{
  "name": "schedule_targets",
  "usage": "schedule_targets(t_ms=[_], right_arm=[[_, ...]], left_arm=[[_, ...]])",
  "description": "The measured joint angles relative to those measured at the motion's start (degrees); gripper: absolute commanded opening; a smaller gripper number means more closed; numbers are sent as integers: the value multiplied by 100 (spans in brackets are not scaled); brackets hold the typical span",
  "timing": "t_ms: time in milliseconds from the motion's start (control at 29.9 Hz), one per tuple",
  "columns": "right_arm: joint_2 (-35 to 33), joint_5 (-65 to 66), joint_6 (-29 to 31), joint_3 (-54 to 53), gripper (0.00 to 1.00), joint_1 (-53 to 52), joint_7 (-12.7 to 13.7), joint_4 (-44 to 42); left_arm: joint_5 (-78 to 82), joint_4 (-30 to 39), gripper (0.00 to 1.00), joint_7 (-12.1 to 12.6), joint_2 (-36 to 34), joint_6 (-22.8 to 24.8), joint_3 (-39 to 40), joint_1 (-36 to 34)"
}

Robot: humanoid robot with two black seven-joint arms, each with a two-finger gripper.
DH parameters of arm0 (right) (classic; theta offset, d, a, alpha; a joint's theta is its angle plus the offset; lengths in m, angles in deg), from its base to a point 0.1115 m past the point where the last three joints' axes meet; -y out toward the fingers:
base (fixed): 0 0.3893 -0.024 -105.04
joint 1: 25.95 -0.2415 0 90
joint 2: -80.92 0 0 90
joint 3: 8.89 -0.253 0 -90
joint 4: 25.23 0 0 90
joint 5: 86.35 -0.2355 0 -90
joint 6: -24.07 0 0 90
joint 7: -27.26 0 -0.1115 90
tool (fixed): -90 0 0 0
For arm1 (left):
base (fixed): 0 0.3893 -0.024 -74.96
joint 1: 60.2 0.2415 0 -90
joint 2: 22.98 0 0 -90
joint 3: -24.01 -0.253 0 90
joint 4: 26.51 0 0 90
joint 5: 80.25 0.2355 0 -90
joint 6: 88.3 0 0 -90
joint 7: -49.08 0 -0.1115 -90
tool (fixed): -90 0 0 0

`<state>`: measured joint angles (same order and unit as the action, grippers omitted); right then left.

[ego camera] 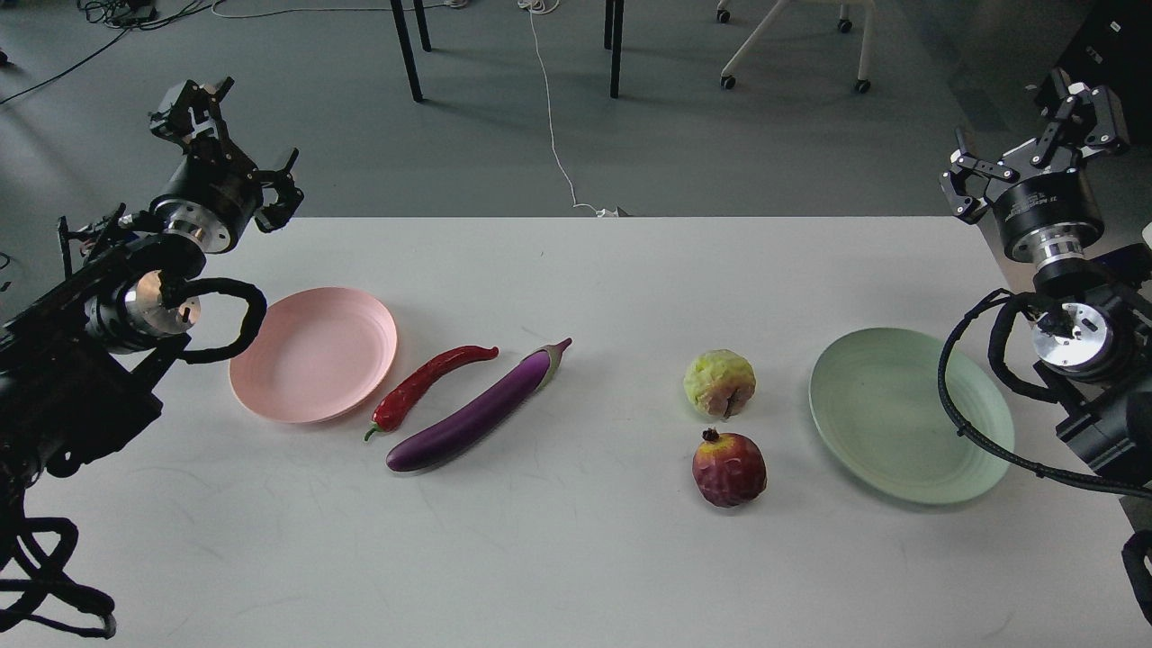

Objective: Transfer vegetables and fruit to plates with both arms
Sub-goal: 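Raise the right arm from rest toward the table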

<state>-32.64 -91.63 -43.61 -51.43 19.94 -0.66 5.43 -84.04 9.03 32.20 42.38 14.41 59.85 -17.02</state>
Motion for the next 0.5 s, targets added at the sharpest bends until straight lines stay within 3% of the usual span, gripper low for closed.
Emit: schedule_targets(t_ms=[301, 501], right_arm=[[-18, 65, -32, 92, 99, -40, 0, 57], [-185, 337, -17, 725, 99, -769, 39, 231]], left_arm=[[15, 4, 98, 128, -43, -33, -168, -24], [-23, -4, 98, 125, -110, -10, -107, -37]])
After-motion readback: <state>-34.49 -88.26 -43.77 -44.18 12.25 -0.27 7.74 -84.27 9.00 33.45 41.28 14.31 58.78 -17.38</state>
